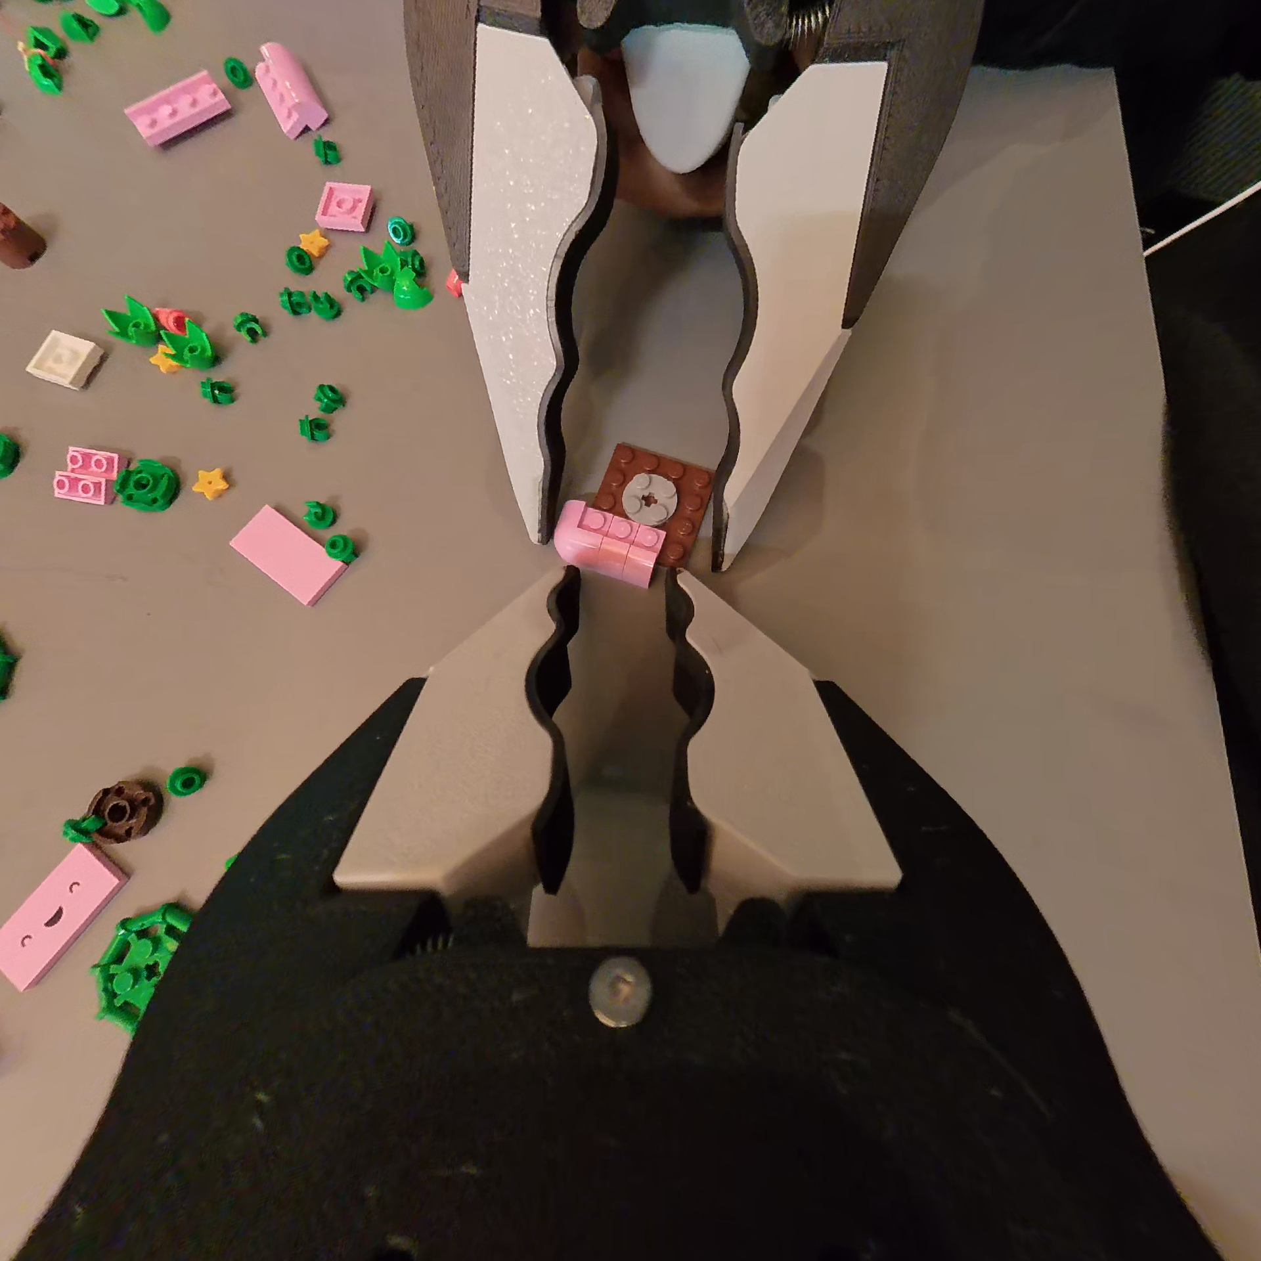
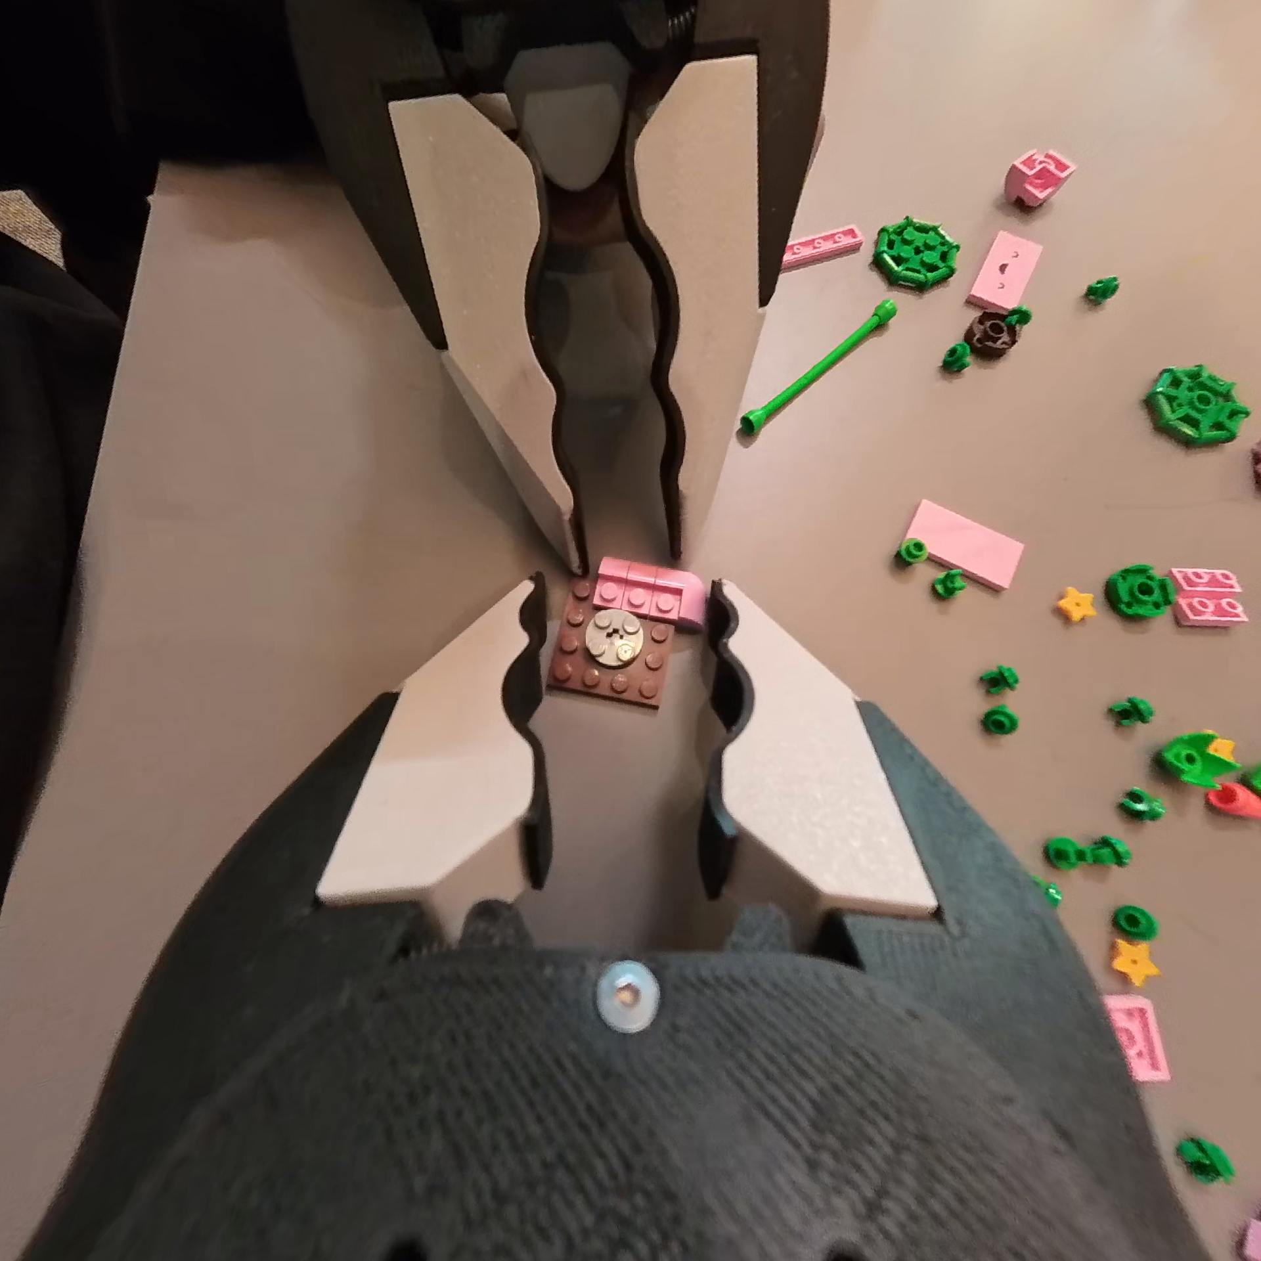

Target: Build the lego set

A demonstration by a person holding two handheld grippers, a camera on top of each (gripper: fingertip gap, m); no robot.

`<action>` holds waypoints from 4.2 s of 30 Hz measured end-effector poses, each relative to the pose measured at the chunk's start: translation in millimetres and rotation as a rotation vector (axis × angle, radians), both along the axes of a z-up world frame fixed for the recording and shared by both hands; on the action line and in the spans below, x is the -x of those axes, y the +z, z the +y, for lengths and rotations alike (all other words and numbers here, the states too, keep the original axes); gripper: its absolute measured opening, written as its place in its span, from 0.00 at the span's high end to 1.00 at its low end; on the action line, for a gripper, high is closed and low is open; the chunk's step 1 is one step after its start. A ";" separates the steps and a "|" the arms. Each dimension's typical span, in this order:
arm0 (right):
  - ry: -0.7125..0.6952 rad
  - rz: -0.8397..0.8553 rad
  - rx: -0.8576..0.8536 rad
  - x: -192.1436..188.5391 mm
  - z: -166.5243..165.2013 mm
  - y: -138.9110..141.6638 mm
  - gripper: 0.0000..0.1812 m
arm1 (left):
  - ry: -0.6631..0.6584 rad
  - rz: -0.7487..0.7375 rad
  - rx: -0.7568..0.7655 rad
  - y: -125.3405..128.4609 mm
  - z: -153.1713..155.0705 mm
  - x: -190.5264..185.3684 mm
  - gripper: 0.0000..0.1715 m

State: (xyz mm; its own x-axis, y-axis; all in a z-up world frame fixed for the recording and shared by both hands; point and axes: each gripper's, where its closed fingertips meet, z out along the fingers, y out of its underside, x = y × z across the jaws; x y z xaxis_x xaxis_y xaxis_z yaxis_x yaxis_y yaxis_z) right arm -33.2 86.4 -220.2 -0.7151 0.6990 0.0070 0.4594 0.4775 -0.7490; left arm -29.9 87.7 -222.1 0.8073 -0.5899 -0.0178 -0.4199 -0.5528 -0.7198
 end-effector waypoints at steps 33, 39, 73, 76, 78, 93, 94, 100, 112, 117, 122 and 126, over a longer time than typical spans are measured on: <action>-0.305 0.174 0.119 30.6 49.9 43.9 0.72 | 0.137 0.034 -0.108 11.7 15.6 24.1 0.86; -0.313 0.183 0.095 31.9 51.7 41.5 0.73 | 0.515 0.127 -0.244 33.2 22.9 113.0 0.96; -0.514 0.350 0.153 34.9 105.3 87.9 0.73 | 0.444 0.018 -0.219 30.2 9.5 113.7 0.81; -0.506 0.401 0.165 32.4 105.3 100.0 0.74 | 0.450 0.025 -0.227 30.9 9.9 114.6 0.82; -0.503 0.458 0.155 29.9 107.6 110.3 0.74 | 0.452 0.038 -0.231 30.8 10.5 114.7 0.82; -0.656 0.544 0.203 3.0 185.8 137.5 0.86 | 0.454 0.057 -0.314 43.3 14.6 109.8 0.84; -0.640 0.521 0.195 2.6 185.3 133.0 0.88 | 0.453 0.057 -0.316 43.5 14.7 109.3 0.84; -0.658 0.284 0.023 4.2 200.3 78.0 0.86 | 0.444 0.054 -0.312 42.7 14.9 106.5 0.84; -0.771 0.277 0.060 2.3 224.7 73.8 0.84 | 0.447 0.054 -0.315 43.0 14.6 106.9 0.83; -0.761 0.274 0.024 3.7 221.3 70.8 0.84 | 0.441 0.061 -0.308 41.0 14.8 105.4 0.83; -0.758 0.285 0.022 3.6 220.2 73.4 0.84 | 0.441 0.061 -0.303 40.1 14.9 105.1 0.83; -0.750 0.292 0.023 4.0 217.2 75.4 0.84 | 0.438 0.063 -0.294 38.2 14.8 104.8 0.83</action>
